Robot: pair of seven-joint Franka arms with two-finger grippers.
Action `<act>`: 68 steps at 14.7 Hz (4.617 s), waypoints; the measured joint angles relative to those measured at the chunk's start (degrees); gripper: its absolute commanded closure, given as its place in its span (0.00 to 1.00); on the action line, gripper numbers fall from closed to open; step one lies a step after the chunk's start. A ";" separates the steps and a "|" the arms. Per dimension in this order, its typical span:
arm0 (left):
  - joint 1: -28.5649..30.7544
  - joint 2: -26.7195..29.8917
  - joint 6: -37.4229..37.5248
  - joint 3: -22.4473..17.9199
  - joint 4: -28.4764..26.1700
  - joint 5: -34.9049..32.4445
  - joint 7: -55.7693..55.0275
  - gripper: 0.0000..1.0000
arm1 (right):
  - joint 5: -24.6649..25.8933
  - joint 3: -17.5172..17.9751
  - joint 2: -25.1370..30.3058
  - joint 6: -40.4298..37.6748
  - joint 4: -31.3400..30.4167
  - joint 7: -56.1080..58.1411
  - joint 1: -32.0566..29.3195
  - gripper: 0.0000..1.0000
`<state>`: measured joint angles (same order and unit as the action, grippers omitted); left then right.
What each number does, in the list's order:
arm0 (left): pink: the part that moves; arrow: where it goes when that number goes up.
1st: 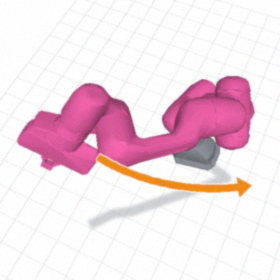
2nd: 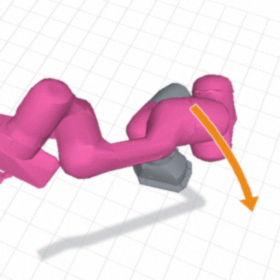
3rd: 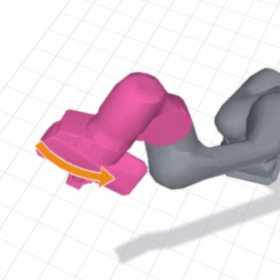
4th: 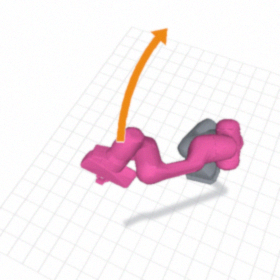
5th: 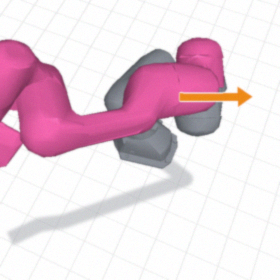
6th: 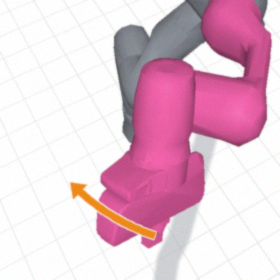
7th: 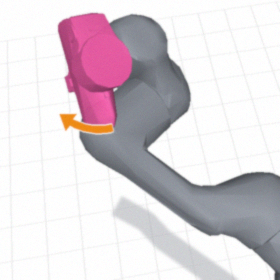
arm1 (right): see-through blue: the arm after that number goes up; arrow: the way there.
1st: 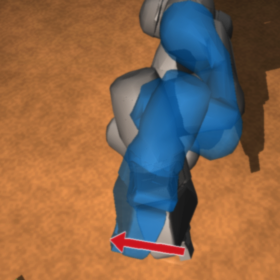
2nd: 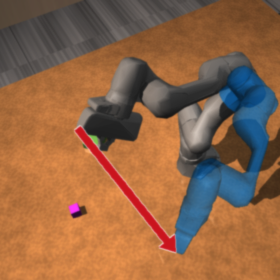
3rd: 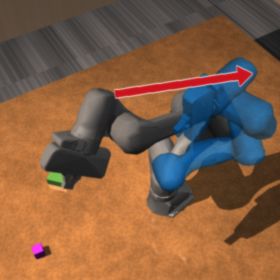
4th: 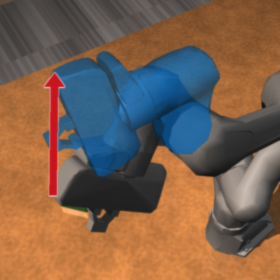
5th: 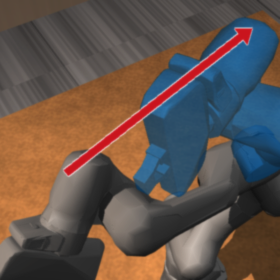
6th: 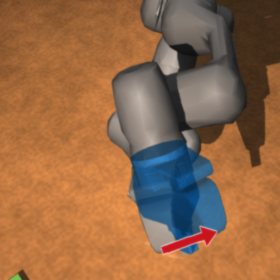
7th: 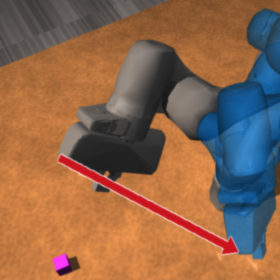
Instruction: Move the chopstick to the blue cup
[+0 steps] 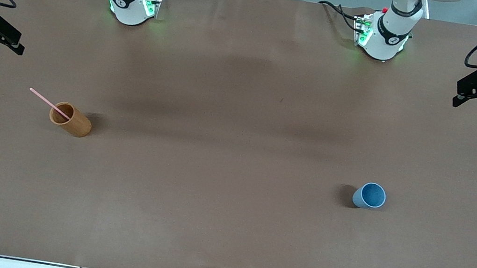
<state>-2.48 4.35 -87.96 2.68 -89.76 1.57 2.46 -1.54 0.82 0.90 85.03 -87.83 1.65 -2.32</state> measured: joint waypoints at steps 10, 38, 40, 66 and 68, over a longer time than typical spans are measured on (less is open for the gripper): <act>1.25 -2.31 -0.83 -0.08 -0.19 0.00 0.00 0.00 | -2.19 -0.31 -0.10 1.46 -2.19 0.28 -1.36 0.04; 1.09 -37.54 -42.66 1.45 -9.66 0.19 -4.32 1.00 | -36.41 -1.33 -8.90 29.26 -34.90 48.08 -26.48 0.95; 0.84 -37.24 -42.91 1.48 -9.43 0.19 -5.21 1.00 | -36.51 -1.32 -8.90 29.26 -34.90 48.08 -26.48 0.97; -35.10 -42.77 -38.77 1.80 2.09 0.20 -62.13 0.91 | -1.52 1.01 -4.40 7.74 -0.75 -10.99 7.39 0.98; -35.08 -43.31 -39.48 1.73 2.08 0.20 -62.13 0.88 | -1.18 0.98 -4.51 7.76 0.29 -18.23 11.83 0.98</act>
<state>-37.56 -38.97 -127.44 4.41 -87.68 1.77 -59.67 -2.72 1.81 -3.61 92.79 -87.54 -16.59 9.51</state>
